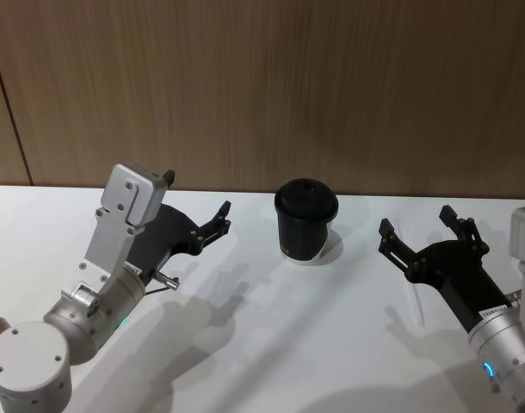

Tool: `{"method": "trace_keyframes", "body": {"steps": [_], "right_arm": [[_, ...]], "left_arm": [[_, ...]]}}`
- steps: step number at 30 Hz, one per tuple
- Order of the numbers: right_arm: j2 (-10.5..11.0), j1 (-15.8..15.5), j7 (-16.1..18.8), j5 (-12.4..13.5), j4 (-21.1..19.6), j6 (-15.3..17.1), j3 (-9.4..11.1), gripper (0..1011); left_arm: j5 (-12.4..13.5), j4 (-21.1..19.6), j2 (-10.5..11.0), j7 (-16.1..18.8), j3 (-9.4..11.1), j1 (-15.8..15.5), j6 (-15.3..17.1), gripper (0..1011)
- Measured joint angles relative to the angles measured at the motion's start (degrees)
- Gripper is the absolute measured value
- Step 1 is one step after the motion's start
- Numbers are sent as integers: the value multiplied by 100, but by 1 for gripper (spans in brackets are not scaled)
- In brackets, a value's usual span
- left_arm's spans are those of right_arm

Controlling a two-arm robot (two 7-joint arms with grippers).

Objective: Pick up the straw with one hand, pass it to the other hand, and insert it into the cup.

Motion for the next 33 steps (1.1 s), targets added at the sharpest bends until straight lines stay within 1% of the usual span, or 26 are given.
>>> {"method": "trace_keyframes", "body": {"steps": [33], "right_arm": [[0,0,0,0,0,0,0,1001]], "left_arm": [[0,0,0,0,0,0,0,1003]]}}
